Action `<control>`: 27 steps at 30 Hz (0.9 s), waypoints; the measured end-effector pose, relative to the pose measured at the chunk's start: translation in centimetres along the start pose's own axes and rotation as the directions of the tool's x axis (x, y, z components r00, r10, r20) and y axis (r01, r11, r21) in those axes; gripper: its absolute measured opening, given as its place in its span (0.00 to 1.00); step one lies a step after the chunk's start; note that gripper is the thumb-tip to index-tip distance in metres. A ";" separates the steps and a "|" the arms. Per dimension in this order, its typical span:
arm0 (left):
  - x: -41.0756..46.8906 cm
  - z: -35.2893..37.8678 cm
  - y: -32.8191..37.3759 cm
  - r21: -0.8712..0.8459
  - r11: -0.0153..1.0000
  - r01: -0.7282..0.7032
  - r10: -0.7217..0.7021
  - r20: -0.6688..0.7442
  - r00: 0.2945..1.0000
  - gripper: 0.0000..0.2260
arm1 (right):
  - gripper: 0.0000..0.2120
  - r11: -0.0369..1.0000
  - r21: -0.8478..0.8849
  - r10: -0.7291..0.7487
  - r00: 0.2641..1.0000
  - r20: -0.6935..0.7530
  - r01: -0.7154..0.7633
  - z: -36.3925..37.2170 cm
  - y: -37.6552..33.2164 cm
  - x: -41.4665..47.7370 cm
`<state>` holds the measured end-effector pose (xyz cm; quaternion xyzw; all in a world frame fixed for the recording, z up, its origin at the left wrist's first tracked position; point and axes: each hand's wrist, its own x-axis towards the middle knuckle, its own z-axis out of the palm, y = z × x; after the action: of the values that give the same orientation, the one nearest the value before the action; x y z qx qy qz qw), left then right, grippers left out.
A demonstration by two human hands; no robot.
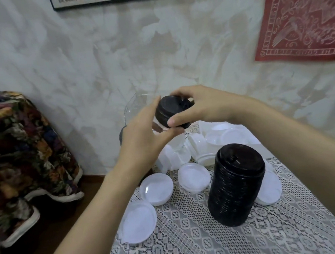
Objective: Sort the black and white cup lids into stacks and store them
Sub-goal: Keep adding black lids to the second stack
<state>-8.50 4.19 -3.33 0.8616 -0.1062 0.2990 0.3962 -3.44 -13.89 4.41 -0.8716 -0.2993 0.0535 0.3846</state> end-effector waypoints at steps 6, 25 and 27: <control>-0.2 -3.1 -3.4 -0.293 0.944 0.154 -0.161 0.001 0.987 0.27 | 0.28 0.997 -0.057 -0.054 0.998 0.034 0.056 1.7 -1.2 1.8; -3.6 -4.7 -4.2 -0.718 0.595 0.361 -0.301 0.218 0.928 0.13 | 0.26 0.987 -0.102 -0.120 0.993 0.023 0.121 5.8 -1.1 0.7; -3.4 -4.7 -3.8 -0.715 0.600 0.359 -0.302 0.212 0.929 0.12 | 0.25 0.993 -0.051 -0.106 0.994 0.023 0.108 5.6 -1.0 0.5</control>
<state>-11.66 10.04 -5.34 0.6388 -0.0711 0.1209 0.7565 -5.34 -9.56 1.30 -0.8635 -0.3507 0.0335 0.3610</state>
